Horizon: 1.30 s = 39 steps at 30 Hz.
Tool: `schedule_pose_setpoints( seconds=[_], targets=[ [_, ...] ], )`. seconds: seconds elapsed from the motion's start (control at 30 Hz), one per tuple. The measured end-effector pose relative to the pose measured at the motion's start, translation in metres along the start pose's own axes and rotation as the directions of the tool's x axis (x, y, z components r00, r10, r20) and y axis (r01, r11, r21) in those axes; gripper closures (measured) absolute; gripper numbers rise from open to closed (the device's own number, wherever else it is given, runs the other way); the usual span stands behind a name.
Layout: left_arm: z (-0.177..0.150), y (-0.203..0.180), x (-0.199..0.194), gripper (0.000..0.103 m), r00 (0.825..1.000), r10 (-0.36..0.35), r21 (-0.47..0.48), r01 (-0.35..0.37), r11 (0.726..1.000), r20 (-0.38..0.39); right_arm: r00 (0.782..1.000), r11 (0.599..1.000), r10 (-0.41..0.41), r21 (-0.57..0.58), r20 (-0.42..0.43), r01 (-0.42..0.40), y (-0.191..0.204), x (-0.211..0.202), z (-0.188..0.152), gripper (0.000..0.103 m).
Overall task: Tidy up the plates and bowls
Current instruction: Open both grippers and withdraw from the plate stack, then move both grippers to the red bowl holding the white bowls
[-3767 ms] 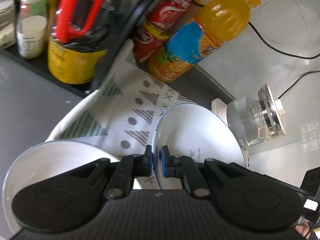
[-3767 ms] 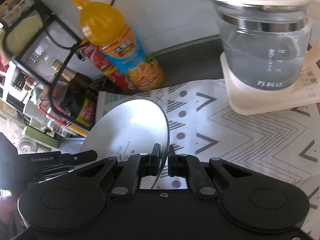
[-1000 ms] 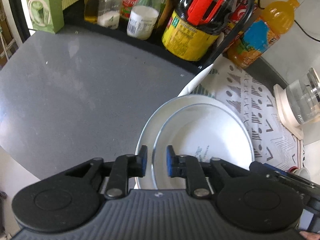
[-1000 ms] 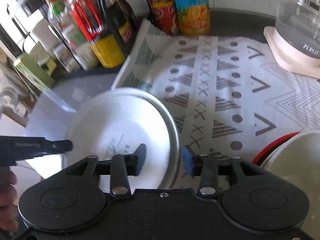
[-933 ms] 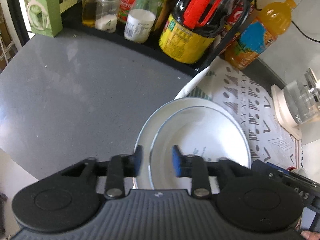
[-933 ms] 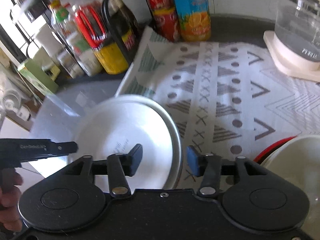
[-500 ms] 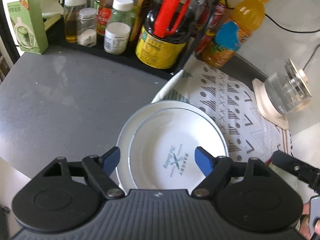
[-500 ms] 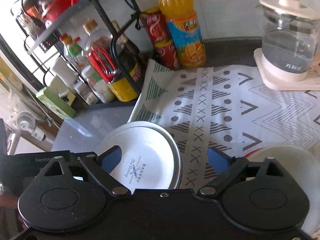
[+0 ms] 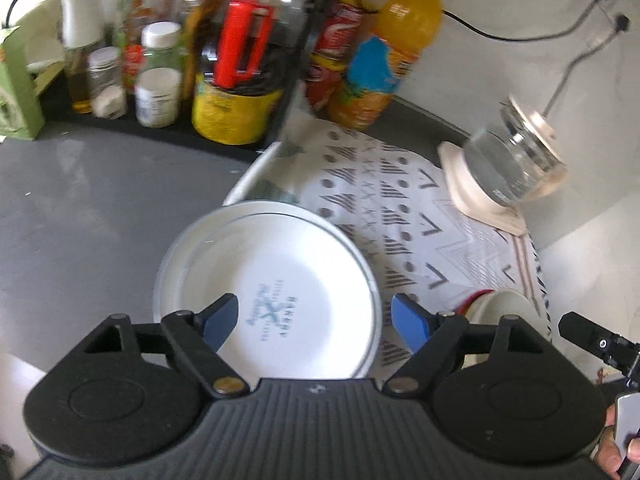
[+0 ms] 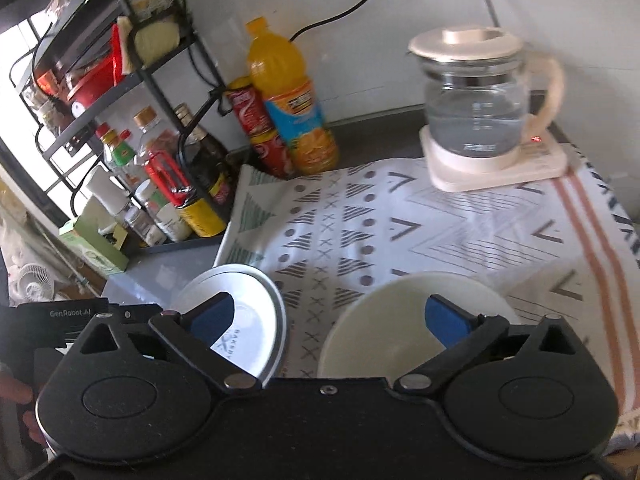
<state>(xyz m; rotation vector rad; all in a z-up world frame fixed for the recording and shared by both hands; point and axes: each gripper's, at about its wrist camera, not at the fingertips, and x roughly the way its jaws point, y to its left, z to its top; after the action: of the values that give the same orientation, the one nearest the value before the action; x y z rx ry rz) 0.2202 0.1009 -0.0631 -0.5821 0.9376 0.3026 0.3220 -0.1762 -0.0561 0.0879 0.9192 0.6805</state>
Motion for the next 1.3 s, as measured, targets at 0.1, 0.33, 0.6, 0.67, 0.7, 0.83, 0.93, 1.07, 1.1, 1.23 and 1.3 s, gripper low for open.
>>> schedule_pose_setpoints(
  seconds=[0.1,0.33,0.6,0.67,0.7,0.83,0.93,1.07,1.1,1.23,1.3],
  targets=[
    [0.000,-0.018,0.006,0.016,1.000,-0.021,0.032,0.021,0.999,-0.007,1.000,0.999,-0.021,0.027,0.015,0.020,-0.011,-0.010,-0.004,0.000],
    [-0.003,-0.060,0.020,0.013,0.997,-0.073,0.099,0.076,0.992,-0.035,0.994,0.995,-0.082,0.068,0.068,0.078,-0.038,-0.032,-0.016,0.000],
    [-0.008,-0.097,0.035,0.013,0.991,-0.110,0.142,0.119,0.983,-0.071,0.983,0.981,-0.152,0.139,0.106,0.137,-0.072,-0.048,-0.025,0.000],
    [-0.009,-0.103,0.041,0.013,0.989,-0.121,0.137,0.132,0.982,-0.086,0.984,0.978,-0.151,0.162,0.099,0.134,-0.080,-0.050,-0.027,0.000],
    [-0.009,-0.105,0.043,0.013,0.988,-0.120,0.134,0.132,0.982,-0.093,0.985,0.976,-0.147,0.172,0.092,0.130,-0.084,-0.050,-0.028,0.000],
    [-0.013,-0.115,0.056,0.013,0.985,-0.130,0.142,0.145,0.979,-0.111,0.989,0.971,-0.135,0.207,0.062,0.119,-0.095,-0.047,-0.033,0.001],
    [-0.014,-0.121,0.066,0.014,0.982,-0.134,0.140,0.152,0.978,-0.131,0.992,0.966,-0.121,0.236,0.036,0.109,-0.102,-0.043,-0.038,0.001],
    [-0.017,-0.126,0.081,0.016,0.975,-0.142,0.137,0.166,0.977,-0.170,0.994,0.955,-0.110,0.278,-0.009,0.108,-0.113,-0.034,-0.046,0.016],
    [-0.018,-0.126,0.085,0.016,0.973,-0.146,0.136,0.171,0.976,-0.178,0.994,0.951,-0.106,0.289,-0.022,0.108,-0.115,-0.030,-0.048,0.018],
    [-0.021,-0.126,0.100,0.020,0.971,-0.126,0.132,0.155,0.979,-0.201,0.994,0.937,-0.091,0.335,-0.053,0.103,-0.124,-0.016,-0.056,0.025],
    [-0.023,-0.124,0.109,0.027,0.967,-0.122,0.119,0.151,0.981,-0.225,0.993,0.928,-0.093,0.355,-0.071,0.113,-0.128,-0.009,-0.059,0.029]
  ],
)
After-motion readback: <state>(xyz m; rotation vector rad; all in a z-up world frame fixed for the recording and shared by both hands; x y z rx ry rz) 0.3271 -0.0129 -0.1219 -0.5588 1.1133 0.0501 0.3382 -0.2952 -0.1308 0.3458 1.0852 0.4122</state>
